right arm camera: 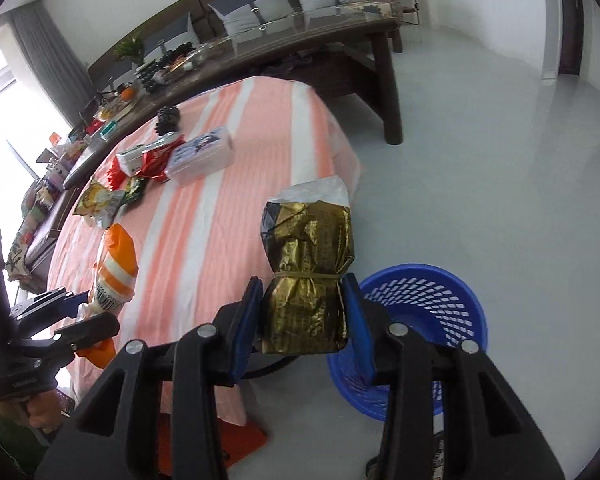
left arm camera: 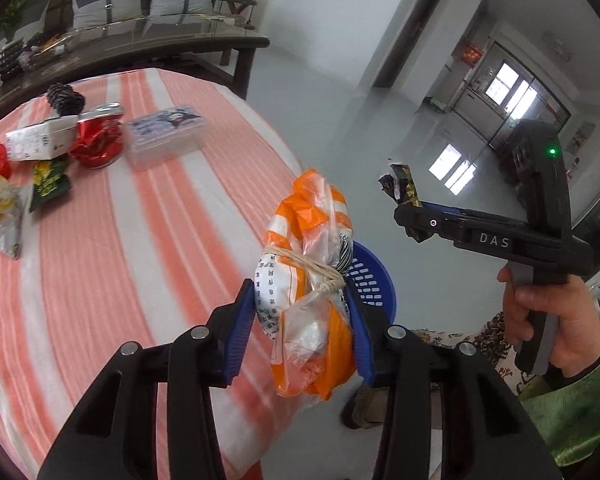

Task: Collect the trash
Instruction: 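Carry both items over the wastebasket and open both tools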

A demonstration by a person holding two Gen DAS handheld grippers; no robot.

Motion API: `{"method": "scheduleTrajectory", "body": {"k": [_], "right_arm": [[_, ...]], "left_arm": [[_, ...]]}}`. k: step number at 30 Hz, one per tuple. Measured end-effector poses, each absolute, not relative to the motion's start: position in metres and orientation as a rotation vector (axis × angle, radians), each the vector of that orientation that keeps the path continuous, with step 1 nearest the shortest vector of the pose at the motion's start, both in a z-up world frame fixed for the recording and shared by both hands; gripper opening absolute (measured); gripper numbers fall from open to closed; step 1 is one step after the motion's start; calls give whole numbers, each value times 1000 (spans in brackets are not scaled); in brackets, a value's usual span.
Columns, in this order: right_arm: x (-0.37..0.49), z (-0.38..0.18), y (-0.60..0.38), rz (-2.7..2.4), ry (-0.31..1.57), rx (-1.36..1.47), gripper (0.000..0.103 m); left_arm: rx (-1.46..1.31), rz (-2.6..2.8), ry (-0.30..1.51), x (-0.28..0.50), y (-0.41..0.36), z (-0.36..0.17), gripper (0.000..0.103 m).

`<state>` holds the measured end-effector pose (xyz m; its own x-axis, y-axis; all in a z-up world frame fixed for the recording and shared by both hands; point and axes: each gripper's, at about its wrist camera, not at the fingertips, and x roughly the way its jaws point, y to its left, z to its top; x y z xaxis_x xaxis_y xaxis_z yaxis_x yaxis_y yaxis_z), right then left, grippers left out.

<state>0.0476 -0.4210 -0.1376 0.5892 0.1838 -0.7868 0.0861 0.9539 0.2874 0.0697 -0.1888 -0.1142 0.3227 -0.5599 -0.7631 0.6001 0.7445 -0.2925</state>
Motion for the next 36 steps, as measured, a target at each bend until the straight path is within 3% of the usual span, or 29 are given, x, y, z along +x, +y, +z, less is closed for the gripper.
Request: {"method": "scheduleTrajectory", "body": {"k": [14,27,29,30,31,32,36], "right_arm": [[18,-196,-502,-130,958,396,40],[13,-207,-529,-151,940,480,41],[16,-210,-531,-153,931,492,44],[17,-211,-533,-162,922,502,51],[15,-211,-536,-174,909,516,66],[14,-211,-539,-185,896,532,70],[6,-202,-548,-219,845,557,73]], "left_arm": [[136,-820,1066,62,-332,-176,43],[189,-795,1119,87,-392,-228,44],[191,-796,1115,90,-402,-234,45],[196,-800,1112,92,-407,-237,46],[207,-798,1106,94,-412,-241,52],[213,-798,1102,96,-414,-242,62],[180,-807,1070,91,-411,-229,77]]}}
